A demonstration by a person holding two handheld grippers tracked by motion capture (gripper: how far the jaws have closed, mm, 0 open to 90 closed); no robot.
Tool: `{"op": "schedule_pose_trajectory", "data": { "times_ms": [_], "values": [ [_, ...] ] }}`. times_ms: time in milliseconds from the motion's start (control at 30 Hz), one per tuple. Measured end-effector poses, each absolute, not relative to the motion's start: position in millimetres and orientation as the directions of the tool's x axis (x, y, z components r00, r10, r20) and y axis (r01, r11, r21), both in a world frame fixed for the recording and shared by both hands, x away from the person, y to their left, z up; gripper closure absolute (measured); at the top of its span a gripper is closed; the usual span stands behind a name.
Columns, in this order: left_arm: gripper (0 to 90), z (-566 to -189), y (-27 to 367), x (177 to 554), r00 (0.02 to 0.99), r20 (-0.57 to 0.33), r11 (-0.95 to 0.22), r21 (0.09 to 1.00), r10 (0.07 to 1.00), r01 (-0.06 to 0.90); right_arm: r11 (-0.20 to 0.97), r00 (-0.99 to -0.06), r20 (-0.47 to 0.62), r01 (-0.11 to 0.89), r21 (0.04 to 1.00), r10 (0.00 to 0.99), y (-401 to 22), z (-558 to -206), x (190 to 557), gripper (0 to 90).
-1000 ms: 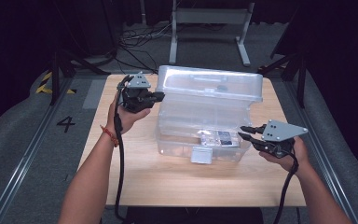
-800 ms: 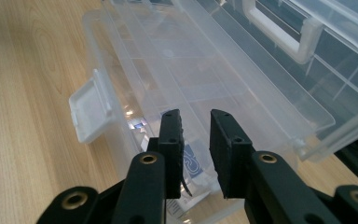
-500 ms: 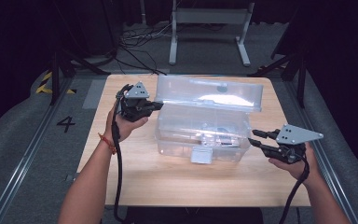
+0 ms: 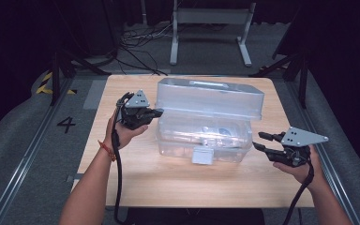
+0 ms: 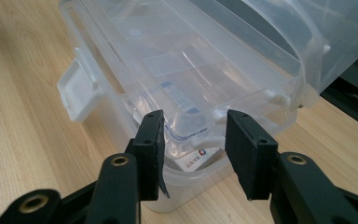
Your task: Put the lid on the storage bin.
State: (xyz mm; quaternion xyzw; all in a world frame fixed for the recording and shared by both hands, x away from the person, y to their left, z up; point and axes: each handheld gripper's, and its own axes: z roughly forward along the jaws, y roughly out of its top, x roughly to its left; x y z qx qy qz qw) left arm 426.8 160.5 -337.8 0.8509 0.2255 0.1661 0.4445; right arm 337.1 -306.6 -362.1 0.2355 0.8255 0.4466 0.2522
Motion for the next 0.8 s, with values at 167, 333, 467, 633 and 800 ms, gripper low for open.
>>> {"op": "schedule_pose_trajectory", "data": {
  "times_ms": [167,333,467,633,800],
  "values": [
    [89.7,-342,162,424,0.845,0.087,-0.512,0.826,0.528,0.235,0.487,-0.758,-0.199,0.174,0.856,0.621,-307,-366,340,56.7],
    [89.7,-345,165,421,0.846,0.091,-0.52,0.821,0.526,0.235,0.488,-0.765,-0.193,0.177,0.855,0.615,-307,-367,340,54.8],
    [89.8,-348,167,419,0.847,0.091,-0.532,0.811,0.523,0.242,0.493,-0.77,-0.188,0.183,0.851,0.61,-306,-369,338,54.0],
    [89.8,-352,169,415,0.848,0.091,-0.541,0.804,0.523,0.247,0.504,-0.767,-0.197,0.184,0.844,0.611,-304,-371,338,53.6],
    [89.8,-356,172,411,0.848,0.094,-0.552,0.796,0.521,0.251,0.504,-0.768,-0.195,0.187,0.843,0.61,-304,-373,340,52.3]
  ]
}}
